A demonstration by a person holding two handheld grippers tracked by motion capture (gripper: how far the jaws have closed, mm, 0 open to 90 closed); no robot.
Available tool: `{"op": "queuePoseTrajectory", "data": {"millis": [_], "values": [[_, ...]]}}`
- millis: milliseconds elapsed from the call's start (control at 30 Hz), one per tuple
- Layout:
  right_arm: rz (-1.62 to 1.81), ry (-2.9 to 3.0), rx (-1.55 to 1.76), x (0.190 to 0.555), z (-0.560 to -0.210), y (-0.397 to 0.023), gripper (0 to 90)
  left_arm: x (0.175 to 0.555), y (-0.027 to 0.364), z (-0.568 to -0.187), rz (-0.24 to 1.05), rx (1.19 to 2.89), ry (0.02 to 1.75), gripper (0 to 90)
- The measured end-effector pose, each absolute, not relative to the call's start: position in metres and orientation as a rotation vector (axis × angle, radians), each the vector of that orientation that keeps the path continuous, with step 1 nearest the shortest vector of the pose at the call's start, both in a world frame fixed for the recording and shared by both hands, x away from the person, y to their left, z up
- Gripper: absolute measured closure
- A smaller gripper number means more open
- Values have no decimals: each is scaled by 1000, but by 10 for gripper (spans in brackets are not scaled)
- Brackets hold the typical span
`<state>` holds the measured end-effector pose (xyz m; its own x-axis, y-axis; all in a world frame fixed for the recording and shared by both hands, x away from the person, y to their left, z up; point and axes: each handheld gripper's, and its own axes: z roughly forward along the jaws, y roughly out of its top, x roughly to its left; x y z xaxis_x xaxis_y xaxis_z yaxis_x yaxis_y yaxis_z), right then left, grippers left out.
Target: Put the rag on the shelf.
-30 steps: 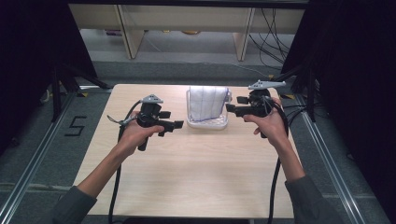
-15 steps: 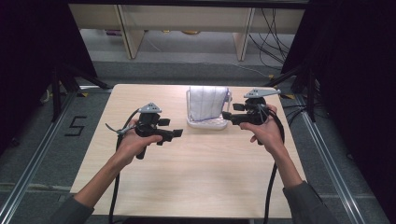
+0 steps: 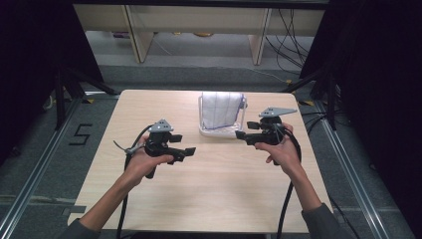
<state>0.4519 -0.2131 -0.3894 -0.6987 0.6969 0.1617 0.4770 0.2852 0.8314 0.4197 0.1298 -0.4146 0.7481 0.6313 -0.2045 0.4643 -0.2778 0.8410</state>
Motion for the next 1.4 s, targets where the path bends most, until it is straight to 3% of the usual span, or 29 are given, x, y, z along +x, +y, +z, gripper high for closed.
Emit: {"op": "queuePoseTrajectory", "data": {"millis": [900,1400], "values": [[1304,2438,1082,421,-435,-204,315,388,127,-465,198,2064,785,243],[1235,2497,1102,386,-465,-208,308,366,137,-482,192,2075,796,243]]}}
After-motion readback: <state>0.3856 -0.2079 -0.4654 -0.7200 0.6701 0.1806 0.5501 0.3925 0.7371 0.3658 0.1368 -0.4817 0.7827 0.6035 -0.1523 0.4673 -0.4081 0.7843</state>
